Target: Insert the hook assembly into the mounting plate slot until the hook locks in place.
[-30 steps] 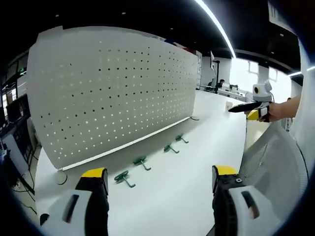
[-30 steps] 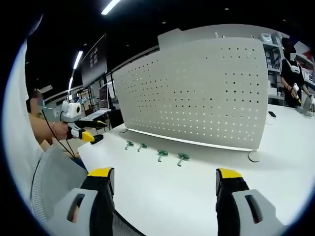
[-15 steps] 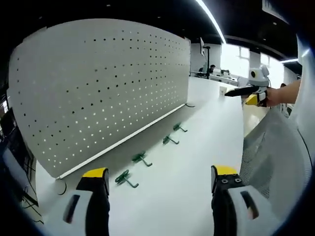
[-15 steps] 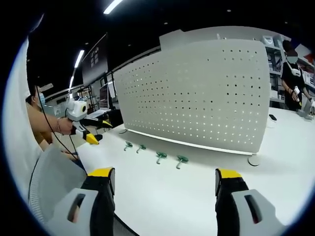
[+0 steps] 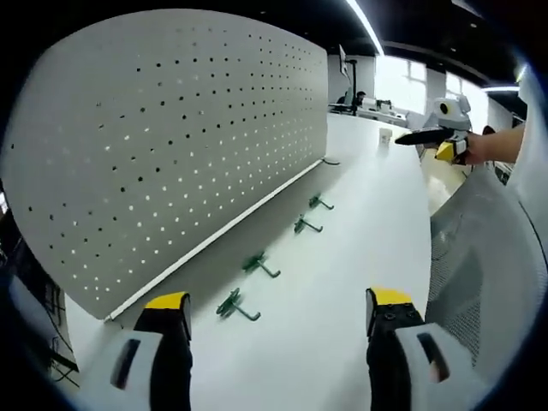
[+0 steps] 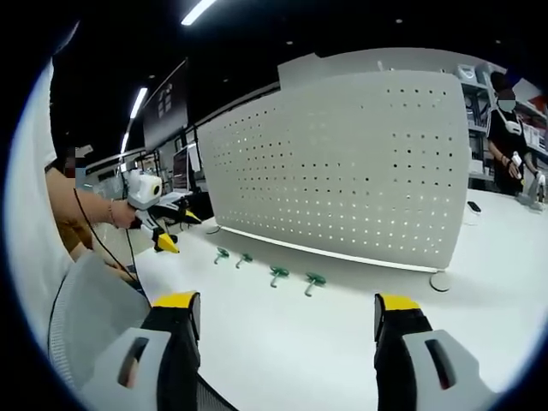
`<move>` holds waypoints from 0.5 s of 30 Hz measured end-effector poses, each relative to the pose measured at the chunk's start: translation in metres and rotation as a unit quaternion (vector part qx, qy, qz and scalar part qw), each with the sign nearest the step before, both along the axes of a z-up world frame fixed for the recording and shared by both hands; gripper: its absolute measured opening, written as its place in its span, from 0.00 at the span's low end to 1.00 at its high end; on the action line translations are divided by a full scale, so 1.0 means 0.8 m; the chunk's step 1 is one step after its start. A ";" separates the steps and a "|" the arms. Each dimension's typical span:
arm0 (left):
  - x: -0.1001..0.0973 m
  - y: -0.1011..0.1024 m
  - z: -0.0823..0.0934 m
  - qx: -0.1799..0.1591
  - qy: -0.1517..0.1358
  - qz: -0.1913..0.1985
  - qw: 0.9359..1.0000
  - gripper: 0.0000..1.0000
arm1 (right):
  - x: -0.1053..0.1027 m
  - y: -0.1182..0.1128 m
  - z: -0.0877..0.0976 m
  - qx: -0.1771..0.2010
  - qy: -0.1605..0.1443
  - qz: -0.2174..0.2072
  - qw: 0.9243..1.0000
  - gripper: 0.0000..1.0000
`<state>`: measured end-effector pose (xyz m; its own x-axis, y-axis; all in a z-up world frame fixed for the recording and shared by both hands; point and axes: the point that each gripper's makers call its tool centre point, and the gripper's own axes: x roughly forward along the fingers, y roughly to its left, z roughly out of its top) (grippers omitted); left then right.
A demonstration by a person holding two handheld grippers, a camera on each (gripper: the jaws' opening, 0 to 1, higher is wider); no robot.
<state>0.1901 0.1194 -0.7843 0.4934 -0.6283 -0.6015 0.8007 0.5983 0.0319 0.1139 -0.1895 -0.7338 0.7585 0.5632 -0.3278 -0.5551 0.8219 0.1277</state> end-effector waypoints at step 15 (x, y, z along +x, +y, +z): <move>0.014 -0.002 -0.030 0.065 0.021 -0.064 0.996 0.84 | -0.001 0.006 0.000 0.009 -0.002 0.001 1.000 0.80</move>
